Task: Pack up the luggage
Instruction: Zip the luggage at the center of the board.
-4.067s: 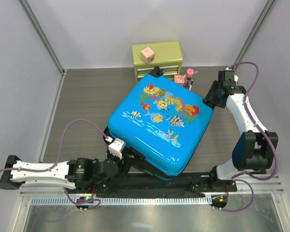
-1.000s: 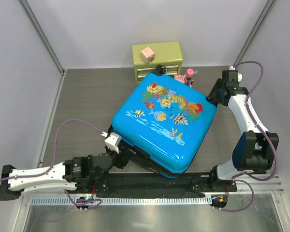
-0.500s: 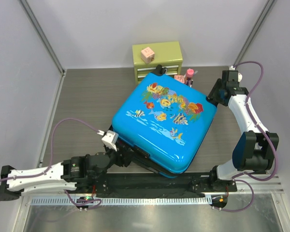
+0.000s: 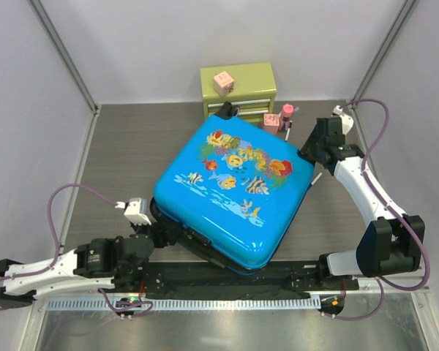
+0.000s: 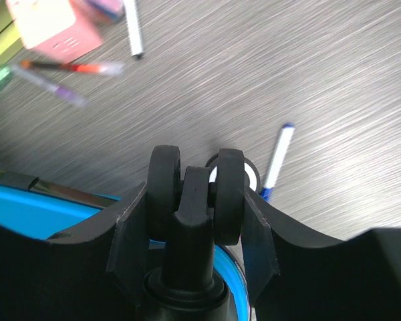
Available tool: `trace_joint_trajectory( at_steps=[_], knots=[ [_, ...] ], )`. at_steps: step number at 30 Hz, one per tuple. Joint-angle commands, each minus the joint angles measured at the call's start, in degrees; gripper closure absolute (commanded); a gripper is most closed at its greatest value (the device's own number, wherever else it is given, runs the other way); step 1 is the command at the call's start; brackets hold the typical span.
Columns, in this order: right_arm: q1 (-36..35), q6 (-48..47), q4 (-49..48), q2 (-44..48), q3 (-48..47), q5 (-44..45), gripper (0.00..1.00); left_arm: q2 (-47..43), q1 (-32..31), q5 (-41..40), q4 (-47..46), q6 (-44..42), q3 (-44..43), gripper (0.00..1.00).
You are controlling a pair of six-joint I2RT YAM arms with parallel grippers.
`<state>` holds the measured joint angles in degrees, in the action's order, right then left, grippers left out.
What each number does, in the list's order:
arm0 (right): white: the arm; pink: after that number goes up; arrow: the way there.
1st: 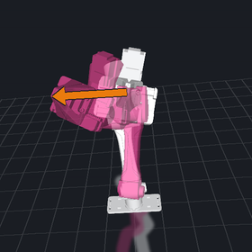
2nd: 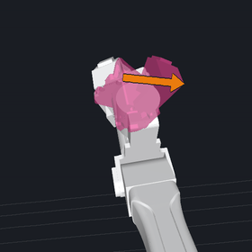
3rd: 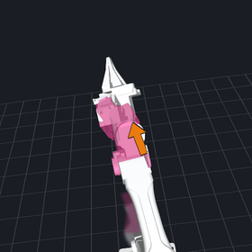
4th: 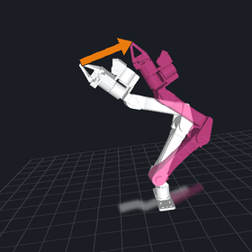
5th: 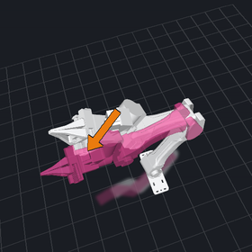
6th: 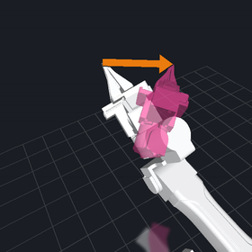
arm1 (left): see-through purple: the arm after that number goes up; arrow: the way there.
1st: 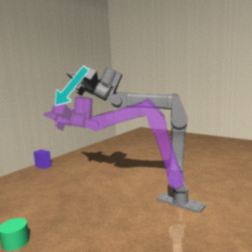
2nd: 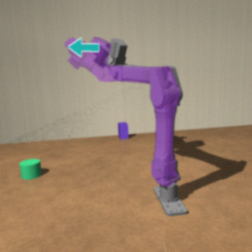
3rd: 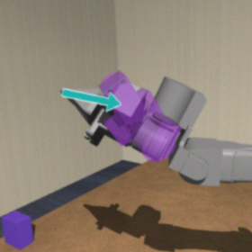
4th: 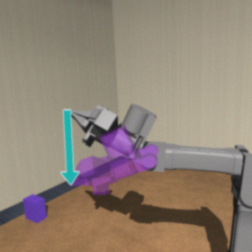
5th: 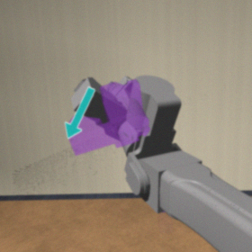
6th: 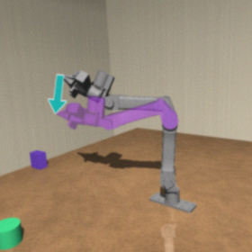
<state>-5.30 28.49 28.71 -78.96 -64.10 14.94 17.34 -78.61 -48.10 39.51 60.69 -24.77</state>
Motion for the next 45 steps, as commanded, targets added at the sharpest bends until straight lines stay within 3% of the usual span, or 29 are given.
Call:
trace_joint_trajectory(
  at_steps=[1, 8, 12, 13, 15, 22, 27, 30, 32, 33, 36, 39, 45],
  knots=[
    [-11.4, -3.0, 9.0, 0.3, 5.6, -0.6, 0.99, -0.5, 0.2, -7.6, 11.4, 9.6, -4.0, 0.33],
    [-20.0, 2.4, 10.1, 6.0, 9.3, 1.1, 0.99, -10.6, 0.3, -18.0, 26.2, 16.3, -8.8, 0.32],
    [-24.7, 5.5, 11.5, 10.0, 12.1, 2.8, 0.99, -20.0, 0.1, -21.7, 29.8, 12.8, -11.7, 0.33],
    [-25.8, 7.0, 11.7, 10.6, 12.6, 3.4, 0.99, -19.3, 0.1, -22.0, 30.9, 14.4, -12.7, 0.34],
    [-28.9, 8.2, 11.9, 11.5, 13.6, 4.0, 0.99, -17.6, 0.0, -21.4, 28.1, 9.9, -13.8, 0.35],
    [-35.7, 11.1, 13.1, 10.8, 13.0, 5.0, 0.99, 0.6, 0.0, -20.9, 28.8, 11.3, -17.8, 0.33],
    [-36.3, 11.7, 13.9, 11.8, 13.6, 7.9, 0.97, 1.7, 0.0, -19.8, 28.1, 12.5, -17.6, 0.33],
    [-36.2, 10.9, 16.1, 12.3, 11.9, 9.7, 0.86, -0.9, 0.0, -19.2, 27.8, 12.9, -16.7, 0.33],
    [-36.3, 10.4, 17.9, 13.0, 9.9, 11.6, 0.7, -2.7, 0.0, -19.2, 28.1, 12.8, -16.4, 0.33],
    [-36.1, 9.5, 18.4, 13.2, 9.0, 12.9, 0.53, -3.0, 0.0, -19.1, 28.2, 12.4, -16.4, 0.33],
    [-34.3, 7.1, 19.9, 12.8, 4.3, 12.7, 0.29, -1.6, 0.0, -18.1, 28.3, 11.3, -17.2, 0.34],
    [-32.4, 3.2, 20.2, 11.2, -1.5, 12.1, 0.17, 3.4, 0.0, -17.6, 28.9, 11.3, -18.6, 0.33],
    [-21.3, -2.5, 16.4, 5.6, -9.5, -2.7, 0.15, 10.8, 0.1, -17.5, 21.8, 3.8, -21.4, 0.31]
  ],
)
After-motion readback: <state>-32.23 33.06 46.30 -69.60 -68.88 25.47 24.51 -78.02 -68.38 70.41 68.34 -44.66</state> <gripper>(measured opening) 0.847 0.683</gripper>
